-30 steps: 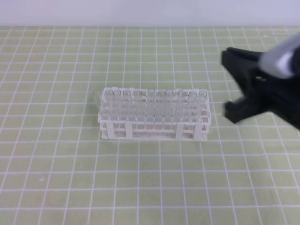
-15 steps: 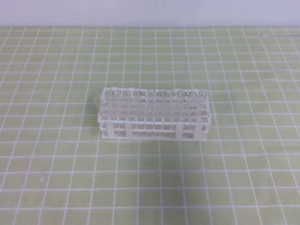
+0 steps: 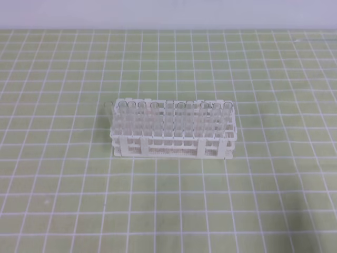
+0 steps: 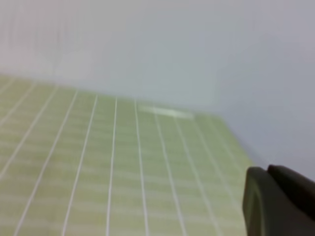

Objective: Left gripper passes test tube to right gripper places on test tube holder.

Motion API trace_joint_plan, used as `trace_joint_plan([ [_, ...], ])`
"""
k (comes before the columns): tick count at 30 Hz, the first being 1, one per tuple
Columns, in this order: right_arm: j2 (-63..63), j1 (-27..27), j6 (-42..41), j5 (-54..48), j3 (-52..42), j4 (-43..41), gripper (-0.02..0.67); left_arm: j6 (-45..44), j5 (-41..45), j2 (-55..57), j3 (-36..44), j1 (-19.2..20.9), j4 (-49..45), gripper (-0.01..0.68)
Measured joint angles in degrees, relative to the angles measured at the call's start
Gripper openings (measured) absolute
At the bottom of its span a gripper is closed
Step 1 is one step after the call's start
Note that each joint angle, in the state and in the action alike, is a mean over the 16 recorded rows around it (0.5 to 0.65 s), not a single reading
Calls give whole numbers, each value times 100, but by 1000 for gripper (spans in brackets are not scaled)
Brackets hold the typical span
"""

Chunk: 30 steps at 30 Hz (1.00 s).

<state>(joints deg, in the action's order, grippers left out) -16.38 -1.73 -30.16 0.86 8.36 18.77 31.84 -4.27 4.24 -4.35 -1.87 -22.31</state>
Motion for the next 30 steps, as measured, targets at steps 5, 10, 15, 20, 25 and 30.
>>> trace_joint_plan([
  [5,556,-133,-6,-32,-635,156,-15,-720,-35,7,192,-5,667,258],
  [10,1097,-251,-5,-680,-845,256,-15,-1450,56,8,382,-9,1331,258],
  [15,1526,-358,0,-1365,-846,264,-15,-1964,384,1,502,-11,1774,258],
  [20,1699,-389,63,-1725,-847,247,-15,-2000,918,-11,501,-32,1818,258],
  [25,1678,-389,692,-1785,-847,-143,-15,-2108,1468,-112,504,-159,1867,258],
  [30,1653,-355,1701,-1754,-847,-767,-15,-2229,1926,-309,510,-232,1937,258],
])
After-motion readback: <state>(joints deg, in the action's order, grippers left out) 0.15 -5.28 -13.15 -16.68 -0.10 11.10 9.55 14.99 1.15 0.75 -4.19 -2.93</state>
